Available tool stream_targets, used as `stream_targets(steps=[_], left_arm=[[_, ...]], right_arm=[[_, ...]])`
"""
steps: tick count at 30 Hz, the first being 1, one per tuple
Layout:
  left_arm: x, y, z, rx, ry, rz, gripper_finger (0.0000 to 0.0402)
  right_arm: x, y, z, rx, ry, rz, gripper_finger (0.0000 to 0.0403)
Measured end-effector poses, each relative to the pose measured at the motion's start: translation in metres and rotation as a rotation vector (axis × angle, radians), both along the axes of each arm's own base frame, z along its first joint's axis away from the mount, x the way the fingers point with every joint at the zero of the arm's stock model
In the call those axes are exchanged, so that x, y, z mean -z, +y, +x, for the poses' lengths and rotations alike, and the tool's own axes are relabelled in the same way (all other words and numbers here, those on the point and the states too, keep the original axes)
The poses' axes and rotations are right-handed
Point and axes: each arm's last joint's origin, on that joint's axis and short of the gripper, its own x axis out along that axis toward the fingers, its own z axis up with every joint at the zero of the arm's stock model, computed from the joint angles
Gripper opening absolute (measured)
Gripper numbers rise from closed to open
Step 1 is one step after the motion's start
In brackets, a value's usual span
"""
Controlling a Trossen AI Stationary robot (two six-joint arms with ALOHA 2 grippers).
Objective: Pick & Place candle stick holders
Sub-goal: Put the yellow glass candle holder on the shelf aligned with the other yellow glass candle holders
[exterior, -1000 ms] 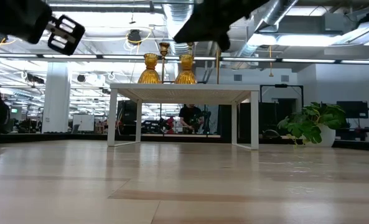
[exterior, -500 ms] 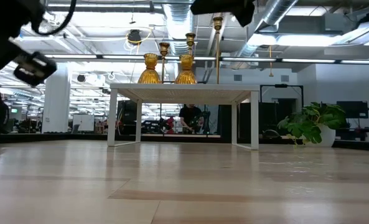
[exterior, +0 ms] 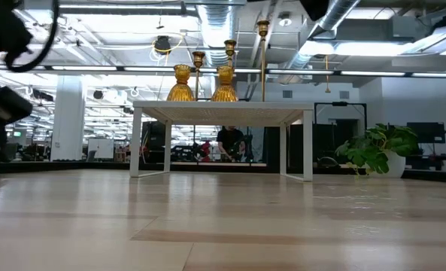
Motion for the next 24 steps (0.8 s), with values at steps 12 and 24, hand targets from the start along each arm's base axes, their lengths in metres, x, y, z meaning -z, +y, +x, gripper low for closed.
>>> stream_targets(steps=[12, 24], left_arm=[[0.016, -0.042, 0.033, -0.019, -0.253, -0.022, 0.0005], [0.019, -0.034, 0.084, -0.184, -0.690, 0.049, 0.0005]], right_arm=[[0.000, 0.011, -0.006, -0.023, 0.003, -0.016, 0.0000], [0.003, 0.010, -0.008, -0.023, 0.038, -0.037, 0.0000]])
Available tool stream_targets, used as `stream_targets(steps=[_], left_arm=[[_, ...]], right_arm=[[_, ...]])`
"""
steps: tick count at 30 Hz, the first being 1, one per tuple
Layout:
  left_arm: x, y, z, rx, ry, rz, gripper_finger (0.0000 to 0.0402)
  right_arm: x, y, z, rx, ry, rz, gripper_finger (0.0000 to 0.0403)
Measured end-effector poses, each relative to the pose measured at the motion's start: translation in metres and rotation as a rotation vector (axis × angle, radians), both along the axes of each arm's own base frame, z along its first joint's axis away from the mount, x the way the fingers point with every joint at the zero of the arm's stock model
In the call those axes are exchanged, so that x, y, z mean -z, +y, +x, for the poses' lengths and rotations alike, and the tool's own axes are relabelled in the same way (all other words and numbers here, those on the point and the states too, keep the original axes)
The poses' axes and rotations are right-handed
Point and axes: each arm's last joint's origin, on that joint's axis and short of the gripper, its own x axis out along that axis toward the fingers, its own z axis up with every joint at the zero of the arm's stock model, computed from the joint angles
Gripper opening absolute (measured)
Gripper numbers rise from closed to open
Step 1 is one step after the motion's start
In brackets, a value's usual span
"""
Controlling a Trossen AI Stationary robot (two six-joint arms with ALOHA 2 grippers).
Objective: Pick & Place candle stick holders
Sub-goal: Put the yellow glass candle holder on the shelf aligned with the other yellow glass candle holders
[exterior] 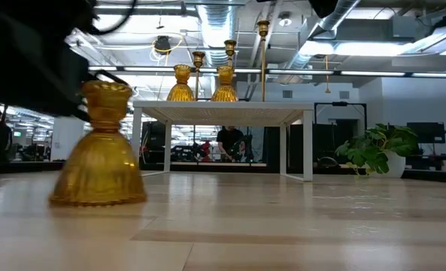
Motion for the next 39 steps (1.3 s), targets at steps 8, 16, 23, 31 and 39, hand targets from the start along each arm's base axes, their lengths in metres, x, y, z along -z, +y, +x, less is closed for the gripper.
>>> stream_targets(steps=[8, 16, 23, 31, 39], left_arm=[[0.020, 0.026, 0.024, -0.110, 0.023, 0.006, 0.0005], [0.004, 0.018, 0.015, -0.057, -0.043, 0.033, 0.0005], [-0.002, 0.023, 0.012, -0.399, -0.103, 0.179, 0.0005], [0.001, 0.034, 0.016, -0.485, -0.069, 0.164, 0.0007], [0.001, 0.040, 0.019, -0.455, -0.057, 0.134, 0.0045]], right_arm=[[0.001, 0.003, -0.004, 0.020, 0.003, -0.033, 0.0000], [0.002, 0.018, -0.014, -0.006, 0.002, -0.040, 0.0000], [0.001, 0.032, -0.024, -0.006, -0.024, -0.071, 0.0000], [0.001, 0.042, -0.034, 0.014, -0.046, -0.072, 0.0000], [0.001, 0.042, -0.034, 0.014, -0.041, -0.076, 0.0000]])
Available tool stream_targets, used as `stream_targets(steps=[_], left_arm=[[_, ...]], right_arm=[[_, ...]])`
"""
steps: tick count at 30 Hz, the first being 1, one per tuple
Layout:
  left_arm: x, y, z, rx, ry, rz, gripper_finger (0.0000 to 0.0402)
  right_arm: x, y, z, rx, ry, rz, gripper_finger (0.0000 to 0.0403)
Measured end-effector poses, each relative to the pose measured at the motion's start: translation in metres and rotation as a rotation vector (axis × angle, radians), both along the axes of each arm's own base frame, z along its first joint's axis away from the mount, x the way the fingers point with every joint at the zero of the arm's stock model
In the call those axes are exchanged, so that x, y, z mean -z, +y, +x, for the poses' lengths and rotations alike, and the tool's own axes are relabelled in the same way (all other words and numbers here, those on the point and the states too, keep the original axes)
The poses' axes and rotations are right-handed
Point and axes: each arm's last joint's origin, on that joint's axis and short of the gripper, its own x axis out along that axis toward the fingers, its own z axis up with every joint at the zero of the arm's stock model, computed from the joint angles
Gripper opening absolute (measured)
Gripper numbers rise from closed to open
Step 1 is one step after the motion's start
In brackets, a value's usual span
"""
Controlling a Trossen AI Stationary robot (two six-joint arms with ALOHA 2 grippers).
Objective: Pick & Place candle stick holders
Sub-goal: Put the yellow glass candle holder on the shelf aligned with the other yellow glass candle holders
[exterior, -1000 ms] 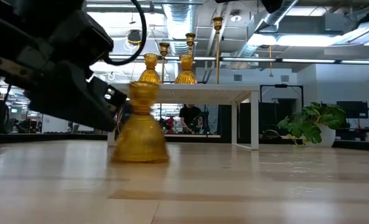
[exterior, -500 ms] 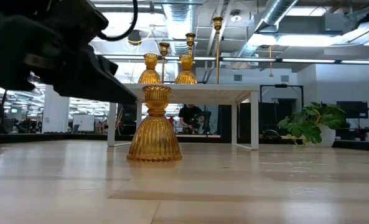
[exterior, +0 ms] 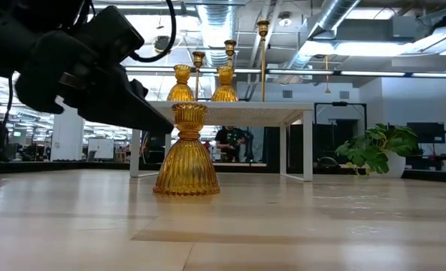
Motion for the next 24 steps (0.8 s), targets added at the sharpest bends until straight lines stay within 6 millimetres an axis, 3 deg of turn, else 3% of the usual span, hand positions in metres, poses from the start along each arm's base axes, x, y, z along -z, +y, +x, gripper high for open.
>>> stream_targets(steps=[6, 17, 24], left_arm=[[0.000, 0.000, 0.001, 0.076, 0.011, -0.028, 0.0105], [-0.001, 0.008, 0.005, 0.038, -0.001, -0.031, 0.0223], [-0.005, 0.015, 0.009, 0.080, -0.029, -0.114, 0.0262]], right_arm=[[0.002, -0.001, -0.001, 0.001, 0.018, -0.016, 0.0000], [0.002, -0.001, -0.001, 0.001, 0.017, -0.015, 0.0000], [0.002, -0.001, -0.001, 0.000, 0.017, -0.015, 0.0000]])
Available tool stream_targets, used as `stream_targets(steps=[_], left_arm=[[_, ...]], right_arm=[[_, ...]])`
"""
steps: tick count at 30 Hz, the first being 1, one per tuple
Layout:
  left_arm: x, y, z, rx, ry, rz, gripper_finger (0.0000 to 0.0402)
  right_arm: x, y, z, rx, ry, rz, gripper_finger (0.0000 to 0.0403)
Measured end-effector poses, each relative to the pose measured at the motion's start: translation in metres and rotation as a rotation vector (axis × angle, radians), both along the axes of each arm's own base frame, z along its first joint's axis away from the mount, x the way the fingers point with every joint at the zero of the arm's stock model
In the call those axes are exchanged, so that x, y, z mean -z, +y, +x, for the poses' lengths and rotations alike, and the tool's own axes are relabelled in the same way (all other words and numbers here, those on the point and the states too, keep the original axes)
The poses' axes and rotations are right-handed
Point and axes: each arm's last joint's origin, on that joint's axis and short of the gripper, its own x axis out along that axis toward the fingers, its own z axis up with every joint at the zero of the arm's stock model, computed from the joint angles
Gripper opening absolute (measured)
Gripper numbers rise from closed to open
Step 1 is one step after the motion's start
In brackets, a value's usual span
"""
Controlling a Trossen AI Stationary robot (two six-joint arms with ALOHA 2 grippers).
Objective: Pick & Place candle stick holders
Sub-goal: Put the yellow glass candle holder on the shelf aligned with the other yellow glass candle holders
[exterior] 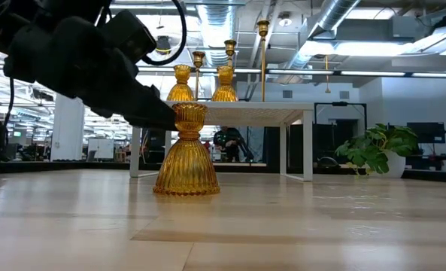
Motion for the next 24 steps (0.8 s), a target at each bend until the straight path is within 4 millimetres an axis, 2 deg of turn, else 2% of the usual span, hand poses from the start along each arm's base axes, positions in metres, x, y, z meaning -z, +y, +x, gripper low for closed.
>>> stream_targets(steps=[4, 11, 16, 20, 24], left_arm=[[0.000, 0.000, 0.001, 0.009, -0.014, -0.008, 0.0266], [0.019, -0.005, 0.015, 0.008, -0.013, -0.005, 0.0265], [0.017, -0.005, 0.023, -0.002, -0.030, -0.011, 0.0261], [0.015, -0.004, 0.024, -0.006, -0.040, -0.016, 0.0245], [0.015, -0.004, 0.024, -0.006, -0.041, -0.016, 0.0210]], right_arm=[[0.000, 0.000, 0.000, 0.000, 0.000, 0.000, 0.0000], [0.000, -0.002, 0.002, 0.009, -0.002, 0.000, 0.0000], [0.000, -0.002, 0.002, 0.010, -0.002, 0.001, 0.0000], [0.000, -0.002, 0.002, 0.010, -0.003, 0.001, 0.0000], [0.000, -0.002, 0.002, 0.010, -0.002, 0.001, 0.0000]])
